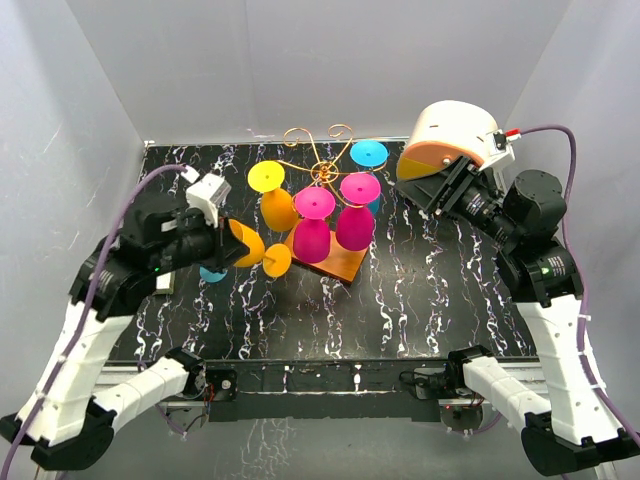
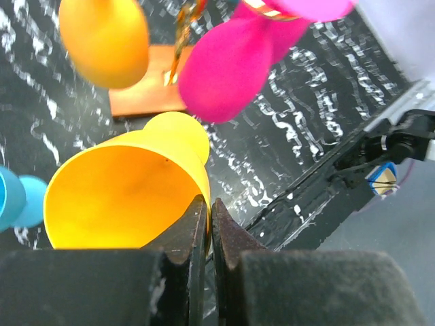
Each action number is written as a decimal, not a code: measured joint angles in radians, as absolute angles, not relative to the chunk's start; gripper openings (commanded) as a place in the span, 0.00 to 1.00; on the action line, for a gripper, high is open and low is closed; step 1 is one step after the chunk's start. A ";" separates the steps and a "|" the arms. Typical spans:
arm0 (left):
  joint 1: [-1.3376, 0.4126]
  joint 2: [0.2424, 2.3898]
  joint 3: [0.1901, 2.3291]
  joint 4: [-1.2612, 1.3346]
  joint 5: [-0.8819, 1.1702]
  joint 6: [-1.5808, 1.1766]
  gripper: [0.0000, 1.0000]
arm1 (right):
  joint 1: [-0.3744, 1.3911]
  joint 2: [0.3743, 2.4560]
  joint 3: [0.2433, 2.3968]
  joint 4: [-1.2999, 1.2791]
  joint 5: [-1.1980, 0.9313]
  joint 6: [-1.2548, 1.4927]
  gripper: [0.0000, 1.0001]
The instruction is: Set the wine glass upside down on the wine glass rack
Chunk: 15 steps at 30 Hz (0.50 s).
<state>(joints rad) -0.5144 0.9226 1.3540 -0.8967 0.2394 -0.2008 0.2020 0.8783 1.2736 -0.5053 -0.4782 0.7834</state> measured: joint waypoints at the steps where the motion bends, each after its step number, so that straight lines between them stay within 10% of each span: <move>1: -0.514 0.908 1.369 -0.891 0.261 -0.186 0.00 | 0.202 0.877 1.274 -0.498 -0.480 0.787 0.52; 15: -0.514 0.749 1.504 -0.689 0.506 -0.182 0.00 | 0.202 0.848 1.271 -0.369 -0.537 0.828 0.56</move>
<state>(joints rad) -0.5144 0.7490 1.5040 -0.6891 0.5060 -0.1822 0.2020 0.8482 1.2713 -0.3691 -0.5369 0.8284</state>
